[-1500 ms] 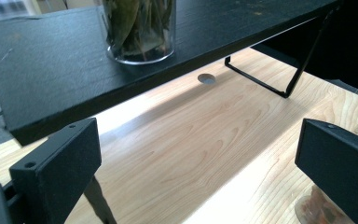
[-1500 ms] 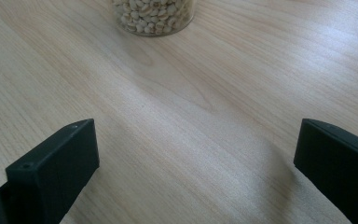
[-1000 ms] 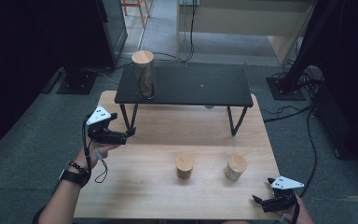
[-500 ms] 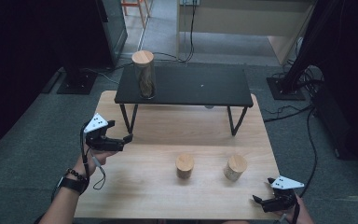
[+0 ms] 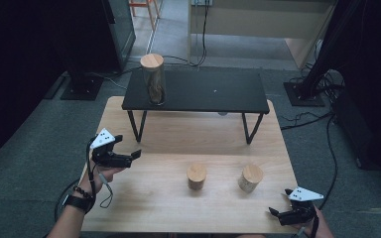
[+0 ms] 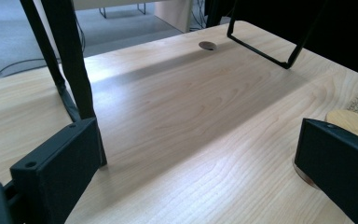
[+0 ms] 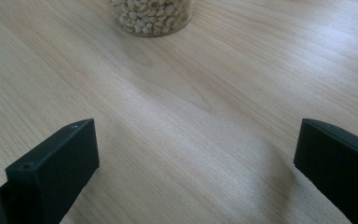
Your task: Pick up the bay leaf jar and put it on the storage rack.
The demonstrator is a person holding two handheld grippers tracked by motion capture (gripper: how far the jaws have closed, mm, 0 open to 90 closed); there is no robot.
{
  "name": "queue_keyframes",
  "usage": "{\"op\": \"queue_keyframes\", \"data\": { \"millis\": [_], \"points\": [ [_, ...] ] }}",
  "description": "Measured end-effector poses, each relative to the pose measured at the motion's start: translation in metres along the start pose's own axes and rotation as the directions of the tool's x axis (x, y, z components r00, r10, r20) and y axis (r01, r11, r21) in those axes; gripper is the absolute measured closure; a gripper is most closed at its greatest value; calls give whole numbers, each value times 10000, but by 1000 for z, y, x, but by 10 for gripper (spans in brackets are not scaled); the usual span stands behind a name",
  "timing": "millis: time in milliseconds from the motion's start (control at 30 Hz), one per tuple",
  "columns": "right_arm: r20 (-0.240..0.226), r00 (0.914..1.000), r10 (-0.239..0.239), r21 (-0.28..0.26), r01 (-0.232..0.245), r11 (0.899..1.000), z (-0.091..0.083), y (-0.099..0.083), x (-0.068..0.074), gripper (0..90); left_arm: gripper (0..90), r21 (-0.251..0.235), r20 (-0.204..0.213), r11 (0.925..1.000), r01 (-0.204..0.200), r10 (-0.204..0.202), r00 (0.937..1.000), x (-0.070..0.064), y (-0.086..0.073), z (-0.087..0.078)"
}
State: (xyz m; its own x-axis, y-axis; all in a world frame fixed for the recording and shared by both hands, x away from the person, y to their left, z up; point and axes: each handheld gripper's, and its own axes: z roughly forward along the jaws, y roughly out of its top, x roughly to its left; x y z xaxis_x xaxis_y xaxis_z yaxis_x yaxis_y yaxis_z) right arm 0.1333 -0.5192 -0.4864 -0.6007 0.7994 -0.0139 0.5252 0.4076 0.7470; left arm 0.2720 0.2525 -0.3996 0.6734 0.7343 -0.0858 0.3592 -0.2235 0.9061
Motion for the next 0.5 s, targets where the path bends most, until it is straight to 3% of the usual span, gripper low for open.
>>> {"op": "queue_keyframes", "data": {
  "millis": [500],
  "points": [
    [39, 10000, -9, 32, 9, 10000, 0, 1, 1, 0, 4, 238, 32, 9996, 154, -155, 9999, 1, -18, 1]
  ]
}}
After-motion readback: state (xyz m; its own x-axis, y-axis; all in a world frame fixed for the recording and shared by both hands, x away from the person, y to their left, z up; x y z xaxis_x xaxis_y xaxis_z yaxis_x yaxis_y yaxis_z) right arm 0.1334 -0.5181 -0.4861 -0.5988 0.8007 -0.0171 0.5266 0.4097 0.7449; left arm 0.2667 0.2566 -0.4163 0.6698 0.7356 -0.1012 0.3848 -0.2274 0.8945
